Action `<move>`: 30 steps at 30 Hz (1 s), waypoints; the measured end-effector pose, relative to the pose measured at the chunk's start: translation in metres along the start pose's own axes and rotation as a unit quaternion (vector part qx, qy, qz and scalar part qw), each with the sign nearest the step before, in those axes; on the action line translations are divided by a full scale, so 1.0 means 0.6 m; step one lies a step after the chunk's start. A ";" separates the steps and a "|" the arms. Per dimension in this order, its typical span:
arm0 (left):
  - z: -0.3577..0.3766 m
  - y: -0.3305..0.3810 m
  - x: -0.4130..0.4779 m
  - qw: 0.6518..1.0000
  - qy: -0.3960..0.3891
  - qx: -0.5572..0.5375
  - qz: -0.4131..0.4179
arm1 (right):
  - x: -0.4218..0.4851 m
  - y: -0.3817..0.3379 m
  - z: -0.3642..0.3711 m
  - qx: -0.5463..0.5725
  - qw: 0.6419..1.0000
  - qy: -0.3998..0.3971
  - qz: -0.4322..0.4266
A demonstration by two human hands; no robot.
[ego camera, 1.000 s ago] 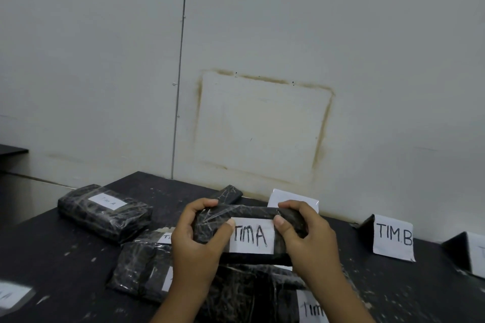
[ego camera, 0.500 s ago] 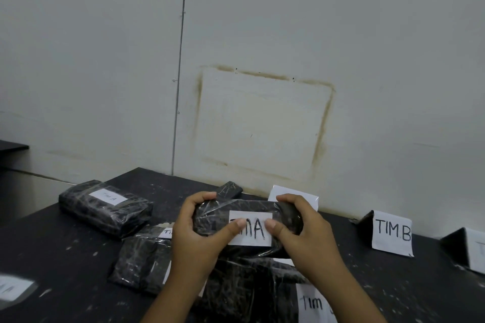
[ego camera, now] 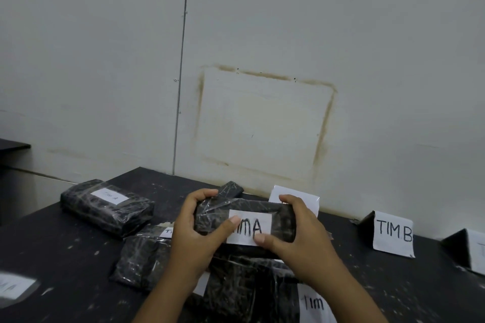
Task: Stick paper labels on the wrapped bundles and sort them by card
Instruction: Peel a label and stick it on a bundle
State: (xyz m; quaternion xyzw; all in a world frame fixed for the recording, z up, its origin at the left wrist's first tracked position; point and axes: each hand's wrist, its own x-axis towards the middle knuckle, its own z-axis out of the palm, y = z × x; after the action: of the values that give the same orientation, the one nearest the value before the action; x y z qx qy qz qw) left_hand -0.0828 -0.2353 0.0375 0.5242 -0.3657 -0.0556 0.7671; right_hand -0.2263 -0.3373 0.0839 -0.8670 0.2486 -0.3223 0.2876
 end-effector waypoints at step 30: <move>0.002 0.005 -0.007 0.996 -0.080 0.021 -0.030 | 0.001 0.005 -0.011 -0.057 0.998 -0.005 0.014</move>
State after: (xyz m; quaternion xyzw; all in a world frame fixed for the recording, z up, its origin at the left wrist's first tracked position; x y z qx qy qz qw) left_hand -0.0874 -0.2328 0.0378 0.5443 -0.4116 -0.1127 0.7222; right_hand -0.2316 -0.3418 0.0865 -0.8800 0.2776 -0.2988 0.2434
